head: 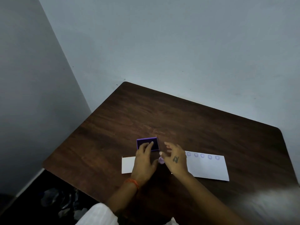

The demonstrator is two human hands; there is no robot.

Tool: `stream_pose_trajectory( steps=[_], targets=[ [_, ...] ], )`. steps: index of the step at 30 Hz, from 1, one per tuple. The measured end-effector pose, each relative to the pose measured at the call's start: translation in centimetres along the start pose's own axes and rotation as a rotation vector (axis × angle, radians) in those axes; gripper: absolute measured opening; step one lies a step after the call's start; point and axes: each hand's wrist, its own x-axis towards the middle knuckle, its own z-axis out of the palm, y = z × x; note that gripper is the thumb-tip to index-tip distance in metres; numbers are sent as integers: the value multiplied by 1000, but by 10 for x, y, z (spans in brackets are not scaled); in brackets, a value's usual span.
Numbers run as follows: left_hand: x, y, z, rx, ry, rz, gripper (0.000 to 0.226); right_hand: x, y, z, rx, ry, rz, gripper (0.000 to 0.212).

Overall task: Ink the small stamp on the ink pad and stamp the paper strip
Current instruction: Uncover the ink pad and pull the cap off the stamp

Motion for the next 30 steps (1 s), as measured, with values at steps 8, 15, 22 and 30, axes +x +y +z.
stream_pose_trajectory(
  steps=[8,15,22,30],
  targets=[
    [6,-2,25,24,-148,5,40,-7,27,3,-53,-87,18,29],
    [9,-2,39,65,-80,9,24,-6,26,12,-152,-84,-25,19],
    [12,-5,35,-32,-60,17,25,5,31,2,121,-153,73,4],
    [15,0,19,-480,-101,-157,28,8,29,-15,701,-267,421,8]
  ],
)
